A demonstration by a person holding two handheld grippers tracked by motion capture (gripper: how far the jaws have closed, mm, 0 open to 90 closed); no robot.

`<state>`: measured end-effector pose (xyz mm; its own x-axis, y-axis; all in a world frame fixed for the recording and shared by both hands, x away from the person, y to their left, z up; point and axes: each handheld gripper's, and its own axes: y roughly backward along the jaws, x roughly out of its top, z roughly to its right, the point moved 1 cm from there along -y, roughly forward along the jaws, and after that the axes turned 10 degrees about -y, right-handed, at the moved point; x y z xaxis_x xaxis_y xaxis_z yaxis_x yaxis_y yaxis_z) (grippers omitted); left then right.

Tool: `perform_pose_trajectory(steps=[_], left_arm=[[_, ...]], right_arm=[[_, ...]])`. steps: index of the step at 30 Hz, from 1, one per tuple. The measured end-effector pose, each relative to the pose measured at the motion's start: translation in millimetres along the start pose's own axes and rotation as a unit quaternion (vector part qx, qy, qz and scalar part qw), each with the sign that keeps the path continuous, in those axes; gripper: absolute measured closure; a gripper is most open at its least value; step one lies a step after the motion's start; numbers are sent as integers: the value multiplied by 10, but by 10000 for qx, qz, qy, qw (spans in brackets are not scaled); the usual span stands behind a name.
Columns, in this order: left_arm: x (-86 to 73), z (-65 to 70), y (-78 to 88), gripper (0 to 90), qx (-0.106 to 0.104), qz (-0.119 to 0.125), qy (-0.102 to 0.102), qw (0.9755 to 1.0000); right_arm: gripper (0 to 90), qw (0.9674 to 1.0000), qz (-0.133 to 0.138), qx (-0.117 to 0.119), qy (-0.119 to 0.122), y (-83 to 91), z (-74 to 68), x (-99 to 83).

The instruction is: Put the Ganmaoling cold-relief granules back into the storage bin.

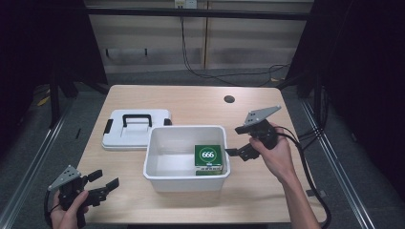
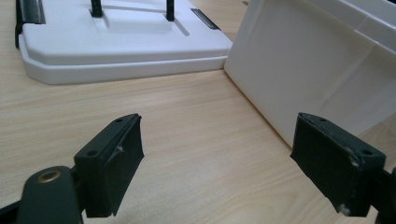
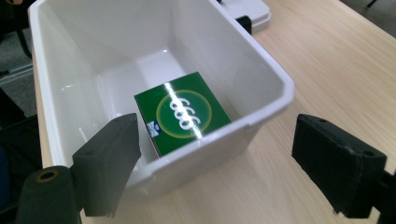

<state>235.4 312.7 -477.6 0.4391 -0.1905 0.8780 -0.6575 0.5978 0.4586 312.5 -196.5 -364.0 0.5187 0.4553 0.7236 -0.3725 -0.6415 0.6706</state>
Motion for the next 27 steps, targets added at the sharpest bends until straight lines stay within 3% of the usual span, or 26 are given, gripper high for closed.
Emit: perform_pose_trajectory(steps=[4,7,10,18,27], left_arm=[[4,10,-5,162,-2,-3,2,10000],[9,21,-12,162,-17,-12,-53,10000],[5,13,-16,162,-10,-12,-28,10000],[-1,7,-2,159,69,-11,-22,10000],[16,28,-24,159,20,-21,-108,9999]], right_arm=[[140,9997,144,-168,-114,98,22,-132],[139,9992,353,-66,-163,156,20,-216],[138,9987,434,-153,-220,196,8,-311],[142,9971,388,-519,-397,222,39,-615],[145,9932,474,-696,-809,289,131,-973]])
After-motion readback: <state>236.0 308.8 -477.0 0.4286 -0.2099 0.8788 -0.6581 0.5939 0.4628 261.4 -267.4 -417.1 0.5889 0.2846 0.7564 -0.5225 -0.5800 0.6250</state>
